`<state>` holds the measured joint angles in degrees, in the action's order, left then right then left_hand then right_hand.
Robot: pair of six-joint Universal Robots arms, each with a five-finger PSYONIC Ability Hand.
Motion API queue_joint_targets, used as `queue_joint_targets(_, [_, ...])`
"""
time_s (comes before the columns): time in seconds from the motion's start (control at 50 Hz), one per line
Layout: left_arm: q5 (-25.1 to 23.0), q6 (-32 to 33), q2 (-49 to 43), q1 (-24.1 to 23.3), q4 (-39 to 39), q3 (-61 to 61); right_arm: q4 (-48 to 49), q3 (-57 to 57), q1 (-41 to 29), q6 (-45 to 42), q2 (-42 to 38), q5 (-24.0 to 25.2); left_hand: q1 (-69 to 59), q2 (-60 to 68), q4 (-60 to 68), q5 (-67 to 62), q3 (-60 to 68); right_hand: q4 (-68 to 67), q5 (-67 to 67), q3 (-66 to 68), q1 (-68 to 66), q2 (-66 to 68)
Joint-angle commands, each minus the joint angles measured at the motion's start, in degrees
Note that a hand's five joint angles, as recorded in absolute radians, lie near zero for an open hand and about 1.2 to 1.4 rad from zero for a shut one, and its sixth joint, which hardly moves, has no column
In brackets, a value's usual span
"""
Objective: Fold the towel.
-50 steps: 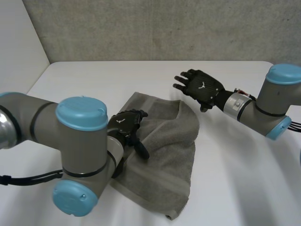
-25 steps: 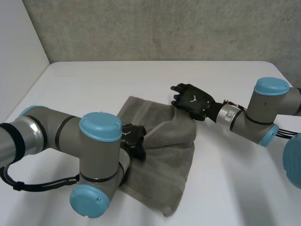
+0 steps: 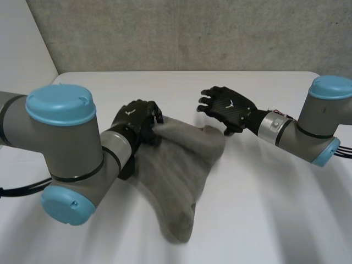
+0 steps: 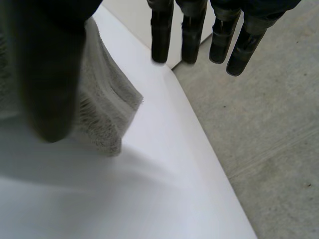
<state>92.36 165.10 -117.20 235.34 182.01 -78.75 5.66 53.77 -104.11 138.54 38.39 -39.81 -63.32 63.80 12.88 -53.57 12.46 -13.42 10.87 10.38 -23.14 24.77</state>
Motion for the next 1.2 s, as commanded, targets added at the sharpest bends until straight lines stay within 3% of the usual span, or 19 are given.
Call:
queue_joint_targets(0.02, [0.10,0.04,-1.01,-0.23,-0.34,-2.46,-0.22,1.69,-0.04,-0.37,-0.51,-0.01,9.20,-9.68,-2.88,9.45,-2.46,3.42,-10.87,-0.38,13.14,-14.77])
queue_joint_targets(0.22, [0.10,3.63,-1.10,0.21,-0.69,-5.54,0.14,0.37,0.05,-0.29,-2.36,0.08,24.66,-25.14,-2.88,24.91,-2.46,3.42,-10.87,-0.38,13.14,-14.77])
queue_joint_targets(0.44, [0.19,5.58,-1.01,0.12,-0.60,-6.68,-0.13,-5.43,-0.22,-0.37,-7.98,0.17,28.71,-29.19,-2.88,28.96,-2.46,3.42,-9.77,-0.38,12.04,-13.68])
queue_joint_targets(0.6, [0.19,5.58,-1.19,0.03,-0.60,-7.21,-0.39,-6.92,-0.83,-0.37,-10.26,0.26,28.21,-28.69,-2.88,28.46,-2.46,3.42,4.67,-0.38,-2.40,0.76])
queue_joint_targets(0.68, [0.10,5.67,-1.19,0.03,-0.60,-7.21,-0.39,-7.01,-1.27,-0.37,-10.53,0.34,23.00,-23.48,-2.88,23.25,-2.46,3.42,12.43,-0.38,-10.16,8.52])
queue_joint_targets(0.7, [0.10,5.67,-1.19,0.03,-0.60,-7.21,-0.48,-7.10,-1.27,-0.37,-10.53,0.61,17.00,-17.48,-2.88,17.25,-2.46,3.42,21.75,-0.38,-19.49,17.85])
queue_joint_targets(0.72, [0.10,5.67,-1.19,0.03,-0.60,-7.21,-0.48,-7.10,-1.27,-0.37,-10.53,0.61,8.28,-8.76,-2.88,8.53,-2.46,3.42,21.85,-0.38,-19.58,17.94])
queue_joint_targets(0.74, [0.10,5.67,-1.19,0.03,-0.60,-7.21,-0.48,-7.10,-1.36,-0.37,-10.53,1.13,8.19,-8.67,-2.88,8.44,-2.46,3.42,32.34,-0.38,-30.07,28.43])
queue_joint_targets(0.76, [0.01,5.67,-1.10,0.12,-0.60,-7.21,-0.65,-7.10,-1.36,-0.37,-10.53,2.01,-1.47,0.99,-2.88,-1.22,-2.46,3.42,41.77,-0.38,-39.50,37.86])
queue_joint_targets(0.78, [-0.16,5.67,-1.10,0.03,-0.60,-7.21,-0.65,-7.10,-1.36,-0.37,-10.53,2.01,-8.22,7.74,-2.88,-7.97,-2.46,3.42,41.87,-0.38,-39.60,37.96])
queue_joint_targets(0.8, [-0.16,5.67,-1.10,0.03,-0.60,-7.21,-0.92,-7.10,-1.53,-0.37,-10.27,3.15,-8.29,7.81,-2.88,-8.04,-2.46,3.42,55.52,-0.38,-53.25,51.61])
queue_joint_targets(0.82, [-0.42,5.75,-1.10,0.03,-0.60,-7.21,-1.01,-6.84,-1.71,-0.29,-9.66,3.85,-13.79,13.31,-2.88,-13.54,-2.46,3.42,59.10,-0.38,-56.83,55.19])
queue_joint_targets(0.92, [-1.65,5.76,-0.40,0.21,-0.60,-6.95,-0.83,-6.48,-1.80,-0.11,-7.81,3.86,-16.68,16.20,-2.88,-16.43,-2.46,3.42,59.13,-0.38,-56.86,55.23])
queue_joint_targets(0.96, [-1.92,5.76,-0.13,0.29,-0.60,-6.51,-0.83,-5.96,-1.63,0.50,-3.44,3.34,-16.68,16.20,-2.88,-16.43,-2.46,3.42,59.13,-0.38,-56.86,55.23])
queue_joint_targets(1.08, [-2.10,5.93,2.06,4.07,-0.43,-4.05,-0.83,-5.08,-1.27,3.40,3.00,1.49,-16.68,16.20,-2.88,-16.43,-2.46,3.42,59.13,-0.38,-56.86,55.23])
queue_joint_targets(1.2, [-4.81,5.76,5.13,6.09,-0.60,1.92,1.02,-3.58,-0.83,12.46,14.25,-6.16,-16.68,16.20,-2.88,-16.43,-2.46,3.42,59.13,-0.38,-56.86,55.23])
